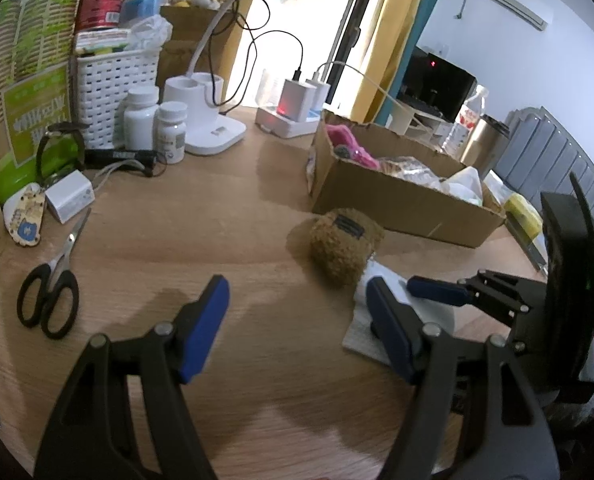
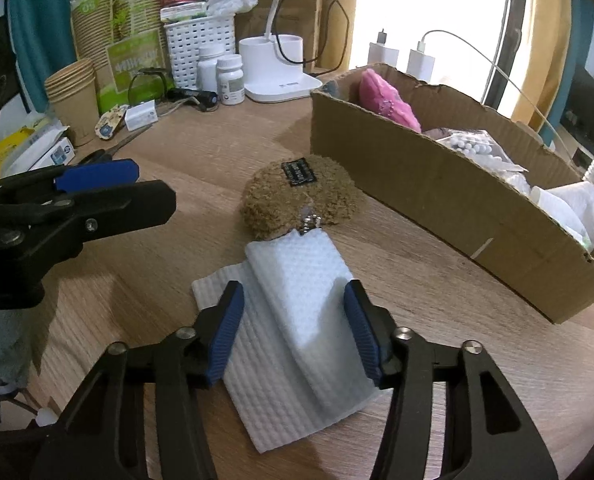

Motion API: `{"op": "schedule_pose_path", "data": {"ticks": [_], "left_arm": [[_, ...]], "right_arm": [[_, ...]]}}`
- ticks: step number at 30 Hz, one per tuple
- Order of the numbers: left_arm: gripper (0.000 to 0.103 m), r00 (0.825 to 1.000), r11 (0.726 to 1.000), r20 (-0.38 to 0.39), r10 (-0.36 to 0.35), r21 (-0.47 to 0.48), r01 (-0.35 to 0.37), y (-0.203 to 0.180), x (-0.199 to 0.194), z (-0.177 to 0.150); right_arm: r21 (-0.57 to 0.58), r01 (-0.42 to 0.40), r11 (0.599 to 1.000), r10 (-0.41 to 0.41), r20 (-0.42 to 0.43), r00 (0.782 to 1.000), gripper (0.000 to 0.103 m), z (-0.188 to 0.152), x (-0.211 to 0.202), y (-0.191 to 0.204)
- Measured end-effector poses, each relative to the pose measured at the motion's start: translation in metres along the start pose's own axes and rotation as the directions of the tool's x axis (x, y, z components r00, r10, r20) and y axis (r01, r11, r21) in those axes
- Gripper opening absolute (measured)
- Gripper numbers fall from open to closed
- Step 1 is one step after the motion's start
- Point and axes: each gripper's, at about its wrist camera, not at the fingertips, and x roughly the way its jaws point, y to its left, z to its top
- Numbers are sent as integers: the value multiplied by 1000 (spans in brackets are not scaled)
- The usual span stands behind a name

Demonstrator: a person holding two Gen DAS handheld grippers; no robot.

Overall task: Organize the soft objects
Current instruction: 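Move both tools back toward the white wipes and brown fuzzy pouch, then pinch a white wipe with the right tool and lift it while the left tool approaches the brown pouch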

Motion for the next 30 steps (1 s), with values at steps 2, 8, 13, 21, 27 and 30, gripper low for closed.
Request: {"op": "schedule_pose_path", "data": {"ticks": [2, 8, 13, 21, 27, 30], "left_arm": [[72, 1000, 1000, -4, 0, 5, 0, -2, 1, 0], [72, 1000, 1000, -12, 3, 21, -2, -8, 4, 2], [72, 1000, 1000, -31, -2, 31, 3, -13, 13, 5], [72, 998, 997, -59, -9, 72, 13, -33, 32, 14], [72, 996, 994, -89, -9, 108, 18, -50, 52, 22], [72, 995, 993, -101, 2, 120, 10, -56, 60, 27]], "right_arm": [[8, 9, 1000, -9, 3, 1000, 34, -1, -1, -5], [52, 20, 998, -20, 5, 1000, 11, -7, -7, -24], [81, 30, 996, -30, 9, 999, 11, -15, -11, -37], [155, 56, 986, -59, 11, 998, 11, -28, -19, -69], [195, 64, 979, -68, 15, 998, 11, -35, -26, -88], [214, 67, 975, -72, 20, 997, 11, -37, -28, -99]]}}
